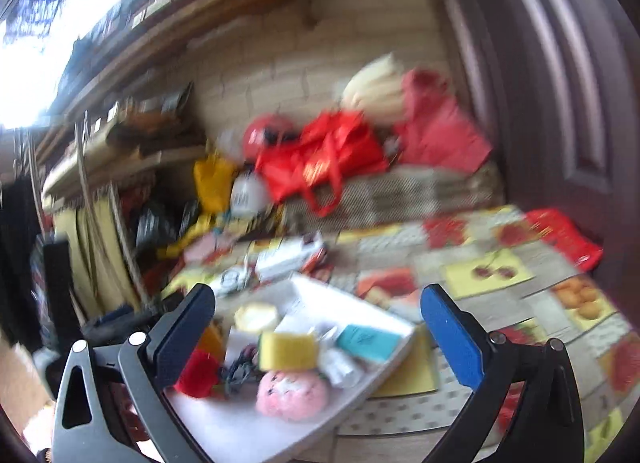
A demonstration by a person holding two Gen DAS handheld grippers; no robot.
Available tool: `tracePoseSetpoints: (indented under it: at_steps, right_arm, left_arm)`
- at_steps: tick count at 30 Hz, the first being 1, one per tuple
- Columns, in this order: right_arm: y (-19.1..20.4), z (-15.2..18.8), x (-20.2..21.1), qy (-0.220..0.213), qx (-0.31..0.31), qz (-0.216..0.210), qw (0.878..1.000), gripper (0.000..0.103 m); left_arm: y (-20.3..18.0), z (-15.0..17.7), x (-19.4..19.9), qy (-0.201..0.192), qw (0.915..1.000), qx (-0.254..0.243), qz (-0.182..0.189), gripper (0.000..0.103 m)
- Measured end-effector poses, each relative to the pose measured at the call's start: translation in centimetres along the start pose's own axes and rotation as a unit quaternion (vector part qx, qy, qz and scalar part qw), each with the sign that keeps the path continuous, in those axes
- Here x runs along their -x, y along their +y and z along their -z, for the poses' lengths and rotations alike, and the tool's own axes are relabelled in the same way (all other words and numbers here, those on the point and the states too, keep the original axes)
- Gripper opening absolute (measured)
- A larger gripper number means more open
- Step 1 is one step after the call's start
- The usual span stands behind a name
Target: Organize soft objects
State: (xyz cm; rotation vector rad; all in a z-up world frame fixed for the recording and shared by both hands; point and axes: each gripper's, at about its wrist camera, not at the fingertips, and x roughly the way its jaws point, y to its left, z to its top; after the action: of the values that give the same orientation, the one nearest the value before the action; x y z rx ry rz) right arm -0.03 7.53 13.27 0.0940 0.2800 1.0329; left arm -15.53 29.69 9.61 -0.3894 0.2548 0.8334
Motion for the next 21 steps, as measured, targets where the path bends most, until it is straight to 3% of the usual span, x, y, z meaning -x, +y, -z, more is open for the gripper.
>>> tracePoseSetpoints:
  at_steps: [2, 5, 9, 13, 19, 21]
  right_arm:
    - [-1.2, -0.9, 2.3, -0.031, -0.012, 0.024, 0.999, 0.103]
    - [-2.8, -2.1, 5.6, -0.074, -0.006, 0.098, 0.992, 0.103]
    - [-4.3, -2.8, 8.0, -0.107, 0.003, 0.154, 0.982, 0.103]
    - [-5.9, -2.4, 9.5, -0.121, 0.001, 0.144, 0.982, 0.103]
    - [-8.2, -1.3, 10.5, -0.092, -0.048, 0.088, 0.991, 0.103]
    - [-8.2, -0.9, 11.3, -0.089, -0.052, 0.077, 0.992, 0.103]
  left_arm:
    - [-1.0, -0.2, 0.9, -0.011, 0.9997, -0.020, -0.006, 0.103]
    - [-3.3, -0.4, 3.4, -0.042, 0.9964, -0.063, -0.038, 0.103]
    - [-5.8, -0.1, 6.0, -0.045, 0.9924, -0.099, -0.056, 0.103]
    - [-8.1, 1.8, 8.2, -0.014, 0.9898, -0.141, -0.016, 0.103]
    - [-9.6, 3.3, 10.8, 0.012, 0.9906, -0.136, 0.015, 0.103]
    - [-10.2, 3.3, 11.5, 0.012, 0.9903, -0.138, -0.006, 0.103]
